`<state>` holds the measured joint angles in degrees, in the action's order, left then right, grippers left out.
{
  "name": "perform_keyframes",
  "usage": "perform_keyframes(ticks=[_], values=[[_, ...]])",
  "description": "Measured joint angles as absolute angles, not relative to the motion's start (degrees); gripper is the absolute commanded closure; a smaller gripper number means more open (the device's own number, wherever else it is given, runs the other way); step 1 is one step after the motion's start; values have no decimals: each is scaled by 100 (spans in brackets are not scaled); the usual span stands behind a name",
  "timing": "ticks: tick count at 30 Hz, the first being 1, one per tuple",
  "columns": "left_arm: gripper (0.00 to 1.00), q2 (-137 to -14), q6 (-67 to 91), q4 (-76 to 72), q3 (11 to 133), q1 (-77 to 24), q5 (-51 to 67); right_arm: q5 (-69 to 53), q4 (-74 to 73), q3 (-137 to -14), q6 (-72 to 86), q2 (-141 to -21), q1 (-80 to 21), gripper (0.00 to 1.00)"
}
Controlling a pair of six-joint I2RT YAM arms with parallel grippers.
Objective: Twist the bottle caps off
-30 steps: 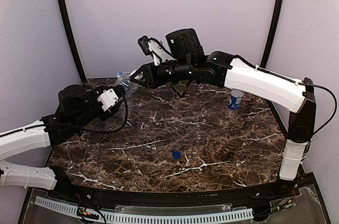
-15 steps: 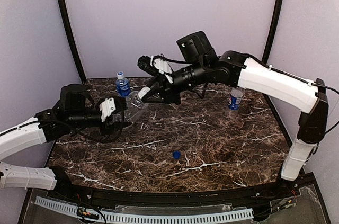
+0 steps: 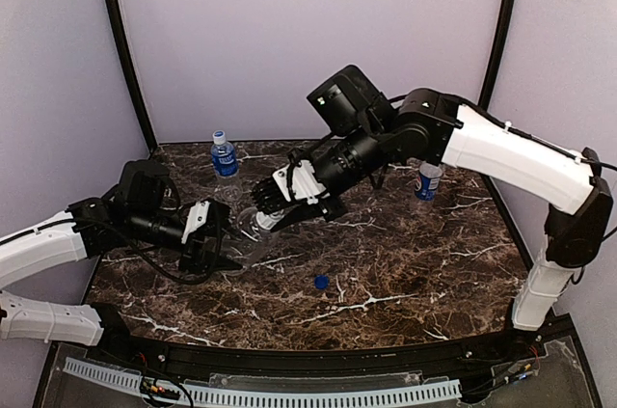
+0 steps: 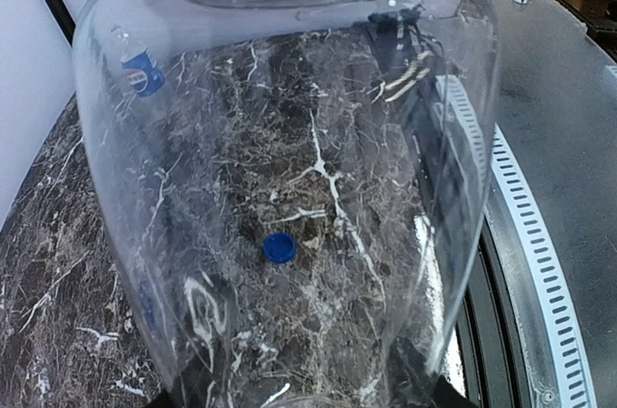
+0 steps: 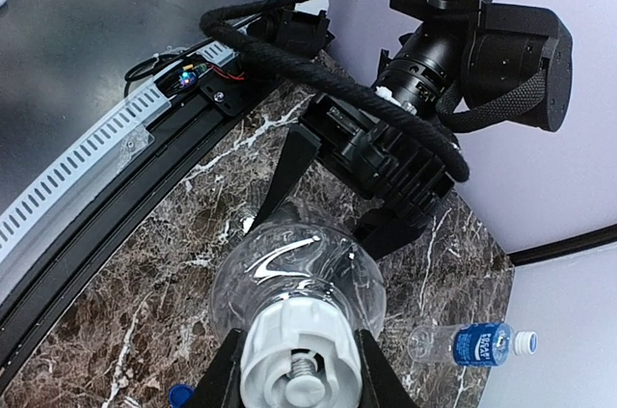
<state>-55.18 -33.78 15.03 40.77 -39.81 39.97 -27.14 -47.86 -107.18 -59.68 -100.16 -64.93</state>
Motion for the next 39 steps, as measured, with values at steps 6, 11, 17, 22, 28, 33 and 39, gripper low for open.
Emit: perform_keyframes(ticks=[6,11,17,22,28,33,39], values=[[71,-5509,-3100,1376,4077,-3977,3898,-2418,-4213,-10269,-6003,-9797,-6525,16],[72,-5500,-2912,1017,4075,-3977,3385,-2154,-3332,-9701,-5485,-9461,-6545,1],[72,-5457,-2893,458,3892,-3977,2443,-1894,-2502,-9929,-3706,-9343,-6237,1],[72,-5457,-3024,-148,3732,-3977,1367,-1743,-2338,-10742,-1566,-9588,-5725,6],[72,-5470,-3319,-716,3664,-3977,486,-1437,-2727,-11714,266,-10195,-5629,19],[72,-5481,-3503,-897,3570,-3975,102,-1308,-3194,-11957,967,-10615,-5655,32],[72,-5485,-3586,-939,3546,-3977,-21,-1323,-3645,-12119,1253,-10930,-5708,35]])
